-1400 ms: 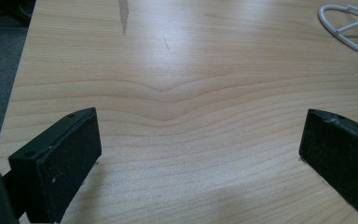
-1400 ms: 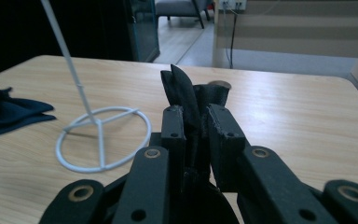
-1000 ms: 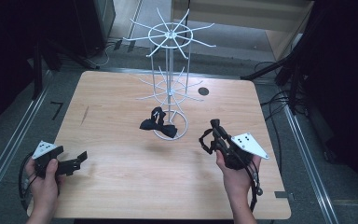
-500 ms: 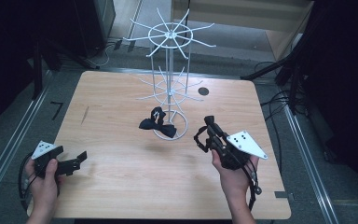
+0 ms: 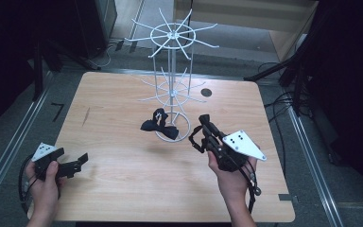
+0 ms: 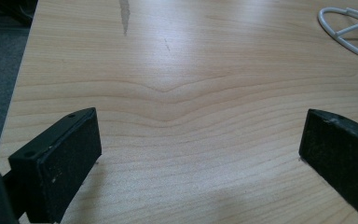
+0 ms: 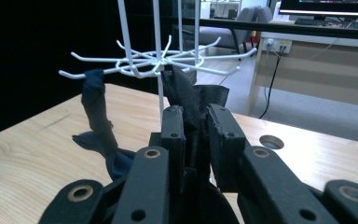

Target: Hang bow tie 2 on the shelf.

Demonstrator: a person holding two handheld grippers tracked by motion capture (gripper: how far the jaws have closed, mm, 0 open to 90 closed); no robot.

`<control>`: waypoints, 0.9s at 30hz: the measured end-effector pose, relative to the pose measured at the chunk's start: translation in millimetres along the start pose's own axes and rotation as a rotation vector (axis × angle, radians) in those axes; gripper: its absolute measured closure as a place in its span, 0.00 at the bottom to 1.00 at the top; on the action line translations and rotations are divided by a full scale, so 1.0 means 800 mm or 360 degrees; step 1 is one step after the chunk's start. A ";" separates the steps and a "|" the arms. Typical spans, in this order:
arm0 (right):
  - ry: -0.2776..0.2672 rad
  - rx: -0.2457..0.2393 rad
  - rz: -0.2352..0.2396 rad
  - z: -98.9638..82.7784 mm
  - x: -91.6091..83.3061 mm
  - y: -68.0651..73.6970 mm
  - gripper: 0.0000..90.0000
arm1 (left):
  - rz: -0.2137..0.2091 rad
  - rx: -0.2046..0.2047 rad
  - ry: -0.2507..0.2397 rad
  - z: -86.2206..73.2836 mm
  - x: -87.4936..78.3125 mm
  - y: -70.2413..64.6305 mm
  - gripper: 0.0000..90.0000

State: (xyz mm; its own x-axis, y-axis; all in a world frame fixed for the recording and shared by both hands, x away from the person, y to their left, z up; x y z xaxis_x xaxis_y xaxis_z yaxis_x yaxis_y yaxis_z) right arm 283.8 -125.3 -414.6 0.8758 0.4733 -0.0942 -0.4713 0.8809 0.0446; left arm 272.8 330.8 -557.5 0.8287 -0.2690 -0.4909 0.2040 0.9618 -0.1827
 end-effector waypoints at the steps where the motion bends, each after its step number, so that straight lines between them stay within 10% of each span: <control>1: -0.0003 -0.0002 0.0005 0.001 0.000 0.001 0.87 | 0.0000 -0.0001 -0.0002 0.000 0.000 0.000 0.00; 27: -0.0073 -0.0025 0.0079 0.032 0.013 0.027 0.87 | -0.0003 0.0002 0.0005 0.000 0.000 0.000 0.00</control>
State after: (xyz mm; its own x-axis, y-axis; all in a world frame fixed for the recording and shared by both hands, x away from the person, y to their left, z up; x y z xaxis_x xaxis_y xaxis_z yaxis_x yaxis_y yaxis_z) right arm 285.2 -101.5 -389.4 0.8550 0.5165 -0.0467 -0.5154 0.8563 0.0327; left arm 272.7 330.9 -557.5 0.8268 -0.2708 -0.4930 0.2061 0.9614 -0.1823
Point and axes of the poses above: each handheld gripper's, and its own axes: x roughly forward along the jaws, z roughly out of its top, y roughly to its left, the point moved 6 cm from there along x, roughly forward along the jaws, and after that the axes turned 5 degrees about -y, right-handed, at the moved point
